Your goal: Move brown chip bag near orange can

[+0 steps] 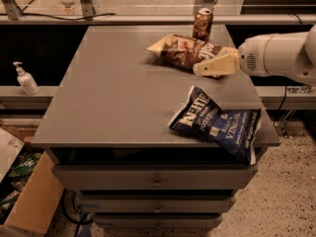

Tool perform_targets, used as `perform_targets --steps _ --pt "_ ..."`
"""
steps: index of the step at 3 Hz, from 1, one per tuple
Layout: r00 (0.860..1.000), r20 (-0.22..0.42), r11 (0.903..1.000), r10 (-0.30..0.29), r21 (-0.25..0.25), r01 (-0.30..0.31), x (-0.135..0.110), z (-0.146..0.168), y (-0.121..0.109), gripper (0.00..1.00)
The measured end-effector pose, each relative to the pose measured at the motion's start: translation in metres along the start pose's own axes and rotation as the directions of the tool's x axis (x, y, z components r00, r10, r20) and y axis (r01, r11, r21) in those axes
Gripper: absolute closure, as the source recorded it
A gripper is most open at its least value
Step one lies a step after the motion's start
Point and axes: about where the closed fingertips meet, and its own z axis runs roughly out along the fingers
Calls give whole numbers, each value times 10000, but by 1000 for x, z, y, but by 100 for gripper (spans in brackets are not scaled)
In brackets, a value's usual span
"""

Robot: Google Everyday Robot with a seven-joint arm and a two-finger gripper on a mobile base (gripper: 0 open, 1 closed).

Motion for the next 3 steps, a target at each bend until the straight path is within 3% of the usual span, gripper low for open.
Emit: perform_targets --steps 1,2,3 --pt "9935 1103 9950 285 -985 -177 -9 -35 9 0" --pt "9718 2318 9930 441 -1169 -171 -11 -88 2 0" --pt "9676 2505 9987 301 -473 -189 1 -124 -19 0"
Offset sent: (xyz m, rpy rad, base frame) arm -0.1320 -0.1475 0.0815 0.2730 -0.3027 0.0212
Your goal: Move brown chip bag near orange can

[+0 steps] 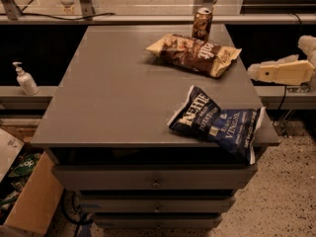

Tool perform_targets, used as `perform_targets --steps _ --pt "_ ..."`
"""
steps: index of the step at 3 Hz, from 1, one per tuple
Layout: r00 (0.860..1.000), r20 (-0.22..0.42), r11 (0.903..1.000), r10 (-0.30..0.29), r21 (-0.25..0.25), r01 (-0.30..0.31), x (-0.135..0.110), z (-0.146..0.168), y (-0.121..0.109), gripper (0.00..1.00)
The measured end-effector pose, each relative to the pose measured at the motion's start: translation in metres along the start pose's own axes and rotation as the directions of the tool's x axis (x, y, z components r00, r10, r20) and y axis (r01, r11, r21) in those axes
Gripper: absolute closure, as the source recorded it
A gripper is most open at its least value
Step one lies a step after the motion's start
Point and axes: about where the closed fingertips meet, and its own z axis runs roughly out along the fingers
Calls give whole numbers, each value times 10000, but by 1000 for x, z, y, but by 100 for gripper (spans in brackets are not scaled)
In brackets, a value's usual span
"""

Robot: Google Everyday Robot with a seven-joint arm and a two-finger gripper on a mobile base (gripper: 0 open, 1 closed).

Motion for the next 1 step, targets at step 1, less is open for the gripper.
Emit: perform_targets --steps 1 --pt "10000 -20 10000 21 -2 -21 0 0 0 0"
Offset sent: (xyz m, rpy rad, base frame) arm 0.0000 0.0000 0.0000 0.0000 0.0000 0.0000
